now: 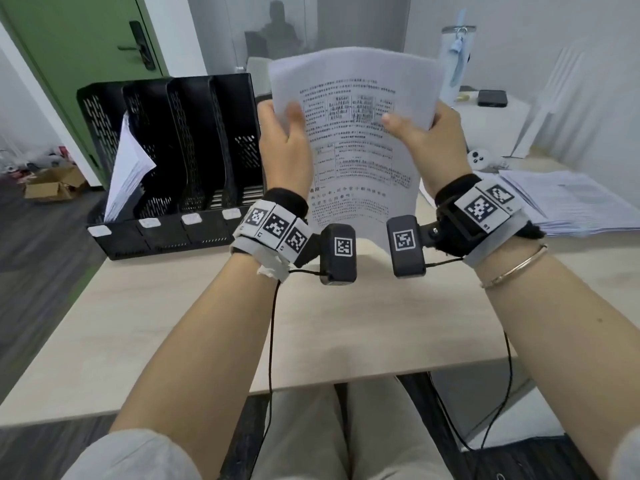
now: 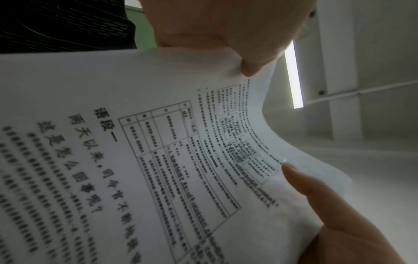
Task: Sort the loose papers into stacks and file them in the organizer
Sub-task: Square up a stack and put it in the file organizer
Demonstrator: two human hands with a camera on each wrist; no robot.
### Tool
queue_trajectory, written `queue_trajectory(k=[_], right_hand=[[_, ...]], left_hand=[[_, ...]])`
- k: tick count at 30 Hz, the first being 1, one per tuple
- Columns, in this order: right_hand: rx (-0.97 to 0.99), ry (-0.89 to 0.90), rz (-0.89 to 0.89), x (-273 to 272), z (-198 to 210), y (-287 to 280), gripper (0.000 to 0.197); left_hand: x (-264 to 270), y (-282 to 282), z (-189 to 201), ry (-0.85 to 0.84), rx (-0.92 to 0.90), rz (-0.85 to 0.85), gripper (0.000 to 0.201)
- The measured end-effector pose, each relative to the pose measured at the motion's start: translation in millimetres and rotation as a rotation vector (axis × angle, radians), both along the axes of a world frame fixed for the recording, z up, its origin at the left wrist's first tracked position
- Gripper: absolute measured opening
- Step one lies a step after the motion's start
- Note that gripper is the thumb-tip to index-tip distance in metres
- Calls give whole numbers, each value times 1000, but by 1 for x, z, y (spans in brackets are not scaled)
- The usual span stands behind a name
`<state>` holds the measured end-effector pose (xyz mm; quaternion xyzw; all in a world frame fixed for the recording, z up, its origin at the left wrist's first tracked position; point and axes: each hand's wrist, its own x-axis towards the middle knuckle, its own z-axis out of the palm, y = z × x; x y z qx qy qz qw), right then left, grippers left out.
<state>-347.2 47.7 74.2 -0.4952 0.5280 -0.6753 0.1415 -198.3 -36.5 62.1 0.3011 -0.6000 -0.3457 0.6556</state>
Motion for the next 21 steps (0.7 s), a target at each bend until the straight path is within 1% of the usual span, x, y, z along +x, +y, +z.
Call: queue_trajectory(k=[2,4,7,10,13,15,17,19,20,21], right_hand=[[-29,16,18,1,2,2,29],[36,43,42,0,-7,2,28],[197,-1,70,-5,-39,3,20],[257,-46,74,-8,-65,8,20],[227,-52,57,-10,-65,13,14],[210,-52,80,-10,-64,16,15],[297,-36,106,-8,-71,19,21],[472,79,120,-7,-85,22,30],[534,143,120,-7,-91,24,32],[553,175,108,-7,-95,25,32]], left_hand=[[-1,-1,2,31,-12,11,19],[-1,-5,-4,-2,36,22,19],[1,-12,-25,-69,146,-28,24],[2,-10,-38,-120,188,-42,34],[3,-1,-33,-79,111,12,26],[5,2,-32,-63,71,33,19],[6,2,-42,-89,107,5,16],[8,1,-60,-156,168,-30,14],[9,1,-66,-181,179,-33,12],[10,2,-70,-190,173,-25,11]])
